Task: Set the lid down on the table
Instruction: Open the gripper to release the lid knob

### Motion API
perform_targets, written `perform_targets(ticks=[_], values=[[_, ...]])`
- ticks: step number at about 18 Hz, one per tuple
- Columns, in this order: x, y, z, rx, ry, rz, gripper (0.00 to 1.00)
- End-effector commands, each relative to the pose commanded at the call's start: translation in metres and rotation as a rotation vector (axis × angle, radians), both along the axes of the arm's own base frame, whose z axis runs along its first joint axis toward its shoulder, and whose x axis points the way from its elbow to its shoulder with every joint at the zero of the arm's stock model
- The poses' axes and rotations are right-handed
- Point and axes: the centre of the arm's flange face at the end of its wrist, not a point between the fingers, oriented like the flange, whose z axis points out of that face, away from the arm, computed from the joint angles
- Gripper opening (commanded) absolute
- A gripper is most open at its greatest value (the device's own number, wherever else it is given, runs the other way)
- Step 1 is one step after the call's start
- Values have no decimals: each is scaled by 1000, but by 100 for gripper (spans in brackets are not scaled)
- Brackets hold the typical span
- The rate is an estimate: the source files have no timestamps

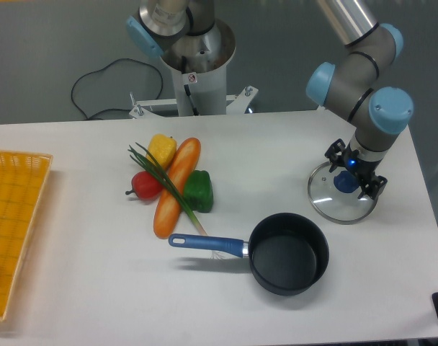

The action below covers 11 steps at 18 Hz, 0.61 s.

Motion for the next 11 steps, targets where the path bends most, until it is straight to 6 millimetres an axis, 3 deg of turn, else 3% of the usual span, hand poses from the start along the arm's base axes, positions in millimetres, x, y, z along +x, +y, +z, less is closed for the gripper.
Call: perform_targets(ticks=[9,11], values=[[-1,3,17,5,28,6,100],[-4,6,29,4,49,5,100]])
